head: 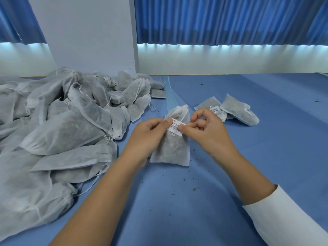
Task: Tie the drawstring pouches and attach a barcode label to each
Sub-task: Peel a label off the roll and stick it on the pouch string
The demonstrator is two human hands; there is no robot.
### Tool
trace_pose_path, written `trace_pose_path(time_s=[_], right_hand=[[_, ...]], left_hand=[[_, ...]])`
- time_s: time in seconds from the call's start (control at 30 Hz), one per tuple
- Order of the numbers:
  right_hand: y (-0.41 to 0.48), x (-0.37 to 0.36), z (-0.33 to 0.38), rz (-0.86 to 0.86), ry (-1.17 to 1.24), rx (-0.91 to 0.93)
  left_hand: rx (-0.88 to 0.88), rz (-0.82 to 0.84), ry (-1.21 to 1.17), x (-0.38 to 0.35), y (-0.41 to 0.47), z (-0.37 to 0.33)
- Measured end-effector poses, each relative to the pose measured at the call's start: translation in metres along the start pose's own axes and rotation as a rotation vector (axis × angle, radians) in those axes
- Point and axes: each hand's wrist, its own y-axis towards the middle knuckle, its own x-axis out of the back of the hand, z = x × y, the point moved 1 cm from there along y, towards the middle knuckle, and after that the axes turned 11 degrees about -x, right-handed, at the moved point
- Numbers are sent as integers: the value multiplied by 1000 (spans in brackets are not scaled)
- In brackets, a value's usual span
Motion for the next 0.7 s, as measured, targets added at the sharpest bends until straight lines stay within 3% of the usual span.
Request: trace_pose_path(time_s=[0.2, 0.47, 0.6, 0.7], right_hand=[[0, -2, -2, -108, -89, 13], [-1, 0, -4, -314, -354, 20], [0, -2, -4, -90, -14, -277], [1, -2, -3, 58, 86, -351]], left_hand=[[-117, -36, 131, -8, -2, 2], [-106, -114, 115, -9, 0, 4], [-27, -115, -26, -7, 2, 4], [-2, -114, -81, -7, 2, 4]])
